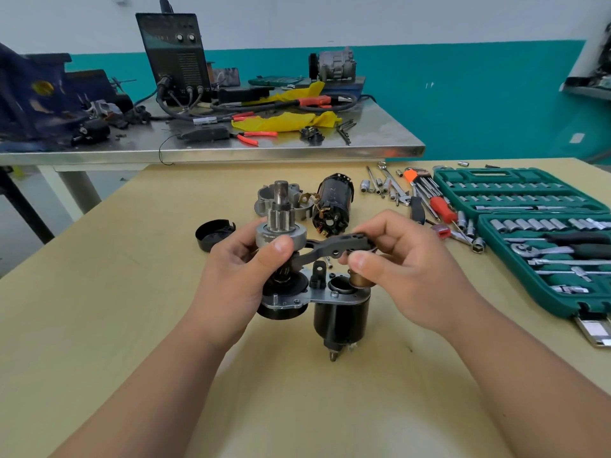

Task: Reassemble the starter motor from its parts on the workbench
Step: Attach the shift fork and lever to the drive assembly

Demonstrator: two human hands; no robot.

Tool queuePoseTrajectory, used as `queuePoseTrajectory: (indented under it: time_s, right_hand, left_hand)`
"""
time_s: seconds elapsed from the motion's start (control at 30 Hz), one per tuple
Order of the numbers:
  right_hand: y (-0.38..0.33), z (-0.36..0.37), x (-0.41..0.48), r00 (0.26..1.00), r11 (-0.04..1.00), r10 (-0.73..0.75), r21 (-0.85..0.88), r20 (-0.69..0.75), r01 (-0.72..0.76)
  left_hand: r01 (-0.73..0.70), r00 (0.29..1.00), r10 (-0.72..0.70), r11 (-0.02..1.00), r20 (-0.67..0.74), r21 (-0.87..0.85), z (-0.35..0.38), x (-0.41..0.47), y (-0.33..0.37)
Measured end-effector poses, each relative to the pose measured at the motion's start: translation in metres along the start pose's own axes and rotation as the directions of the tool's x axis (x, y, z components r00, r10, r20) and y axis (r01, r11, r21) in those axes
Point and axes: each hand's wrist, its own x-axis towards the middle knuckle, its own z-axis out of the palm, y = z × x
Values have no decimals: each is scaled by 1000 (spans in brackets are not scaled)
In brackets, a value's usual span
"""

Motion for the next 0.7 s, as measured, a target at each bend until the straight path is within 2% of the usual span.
queuePoseTrajectory:
  time_s: [0.7]
  right_hand:
    - [10,15,12,1000,999,2,46,-6,-2]
  left_hand:
    - [48,999,-48,999,-5,-4,5,0,1]
